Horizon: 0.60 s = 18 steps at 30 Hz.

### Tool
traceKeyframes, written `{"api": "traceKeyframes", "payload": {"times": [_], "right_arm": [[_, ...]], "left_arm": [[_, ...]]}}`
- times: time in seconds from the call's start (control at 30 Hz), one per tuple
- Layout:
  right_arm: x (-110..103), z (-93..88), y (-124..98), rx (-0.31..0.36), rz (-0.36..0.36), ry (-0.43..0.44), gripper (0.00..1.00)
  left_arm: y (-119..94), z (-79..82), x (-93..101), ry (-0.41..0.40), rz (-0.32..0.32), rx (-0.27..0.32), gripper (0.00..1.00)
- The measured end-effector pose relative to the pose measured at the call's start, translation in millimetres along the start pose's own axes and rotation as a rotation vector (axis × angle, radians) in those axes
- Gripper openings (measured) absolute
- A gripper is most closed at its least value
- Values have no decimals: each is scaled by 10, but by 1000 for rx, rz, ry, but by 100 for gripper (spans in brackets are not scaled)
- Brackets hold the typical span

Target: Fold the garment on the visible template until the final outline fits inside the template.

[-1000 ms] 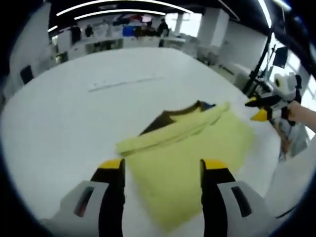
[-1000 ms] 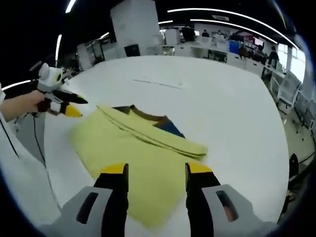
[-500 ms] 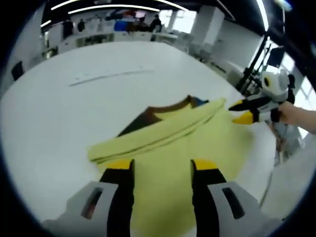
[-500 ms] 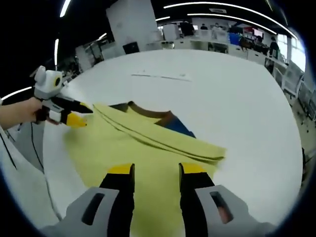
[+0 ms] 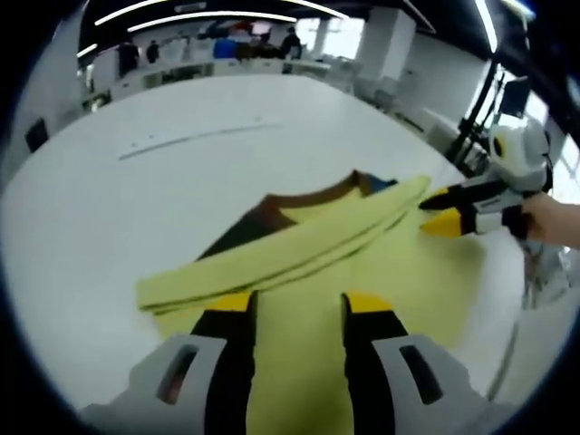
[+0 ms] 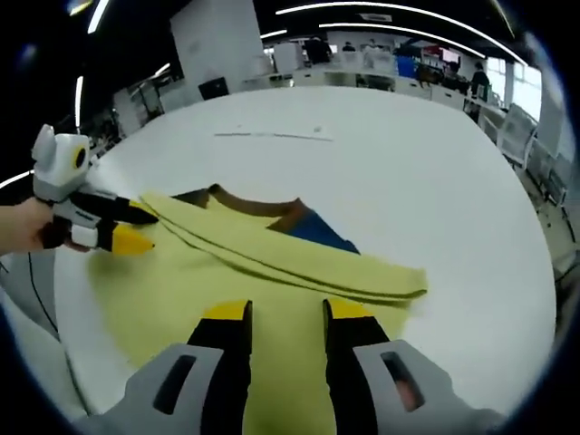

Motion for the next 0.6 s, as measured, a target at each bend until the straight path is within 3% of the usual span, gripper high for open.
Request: {"api": "traceKeyframes", "payload": {"times": [0.6], "right_arm": [[181,193,159,38,-49,36,29]], "left_arm": [[169,183,-121,-26,39,39,29]]}}
Point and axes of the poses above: the point that each gripper's makers call its tool centre point, and the gripper's own axes: y roughly forward along the fingers, x roughly to its right, z roughly out of its top, the point moved 1 cm from there along -y, roughly backward along the fingers, and after that the axes turned 7 degrees about z, right-handed, at the moved point
